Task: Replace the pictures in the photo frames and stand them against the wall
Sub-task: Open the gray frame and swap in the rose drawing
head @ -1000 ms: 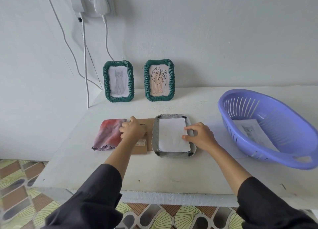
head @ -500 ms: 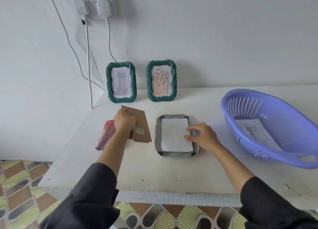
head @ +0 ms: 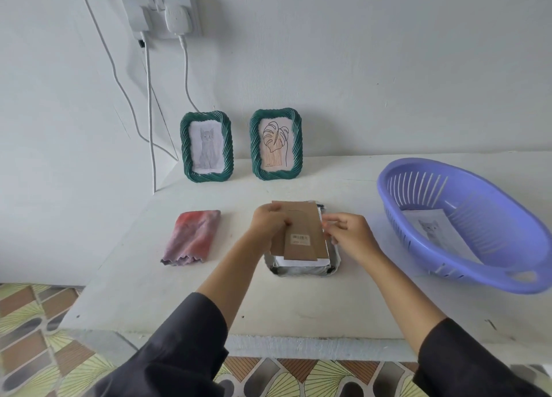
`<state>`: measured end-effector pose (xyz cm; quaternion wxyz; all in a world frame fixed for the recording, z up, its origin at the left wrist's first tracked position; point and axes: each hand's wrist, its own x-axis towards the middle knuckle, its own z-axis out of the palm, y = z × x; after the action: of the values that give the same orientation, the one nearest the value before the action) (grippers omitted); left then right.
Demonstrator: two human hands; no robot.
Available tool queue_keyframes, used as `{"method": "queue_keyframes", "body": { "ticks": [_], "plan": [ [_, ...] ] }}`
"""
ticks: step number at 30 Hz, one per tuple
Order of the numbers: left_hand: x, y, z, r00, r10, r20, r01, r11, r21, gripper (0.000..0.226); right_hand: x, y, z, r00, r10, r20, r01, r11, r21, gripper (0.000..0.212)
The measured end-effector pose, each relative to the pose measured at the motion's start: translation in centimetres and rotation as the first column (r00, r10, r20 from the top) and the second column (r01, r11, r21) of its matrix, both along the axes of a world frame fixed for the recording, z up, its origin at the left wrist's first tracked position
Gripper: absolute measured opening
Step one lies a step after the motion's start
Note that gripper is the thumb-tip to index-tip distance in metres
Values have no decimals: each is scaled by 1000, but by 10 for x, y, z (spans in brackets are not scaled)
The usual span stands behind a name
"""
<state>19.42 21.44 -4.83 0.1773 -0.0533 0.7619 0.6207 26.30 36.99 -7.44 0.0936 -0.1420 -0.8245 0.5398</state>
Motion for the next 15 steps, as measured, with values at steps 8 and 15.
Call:
{"method": "queue_keyframes", "body": {
  "ticks": [8,15],
  "plan": [
    [2,14,-12,997,-40,-70,34,995,-93,22,-2,7,-8,996,-57,64,56,998,18,21],
    [-2,15,-16,992,-85,-91,67,981,-182,9,-8,7,-11,992,-72,104,69,997,37,21]
  ]
}}
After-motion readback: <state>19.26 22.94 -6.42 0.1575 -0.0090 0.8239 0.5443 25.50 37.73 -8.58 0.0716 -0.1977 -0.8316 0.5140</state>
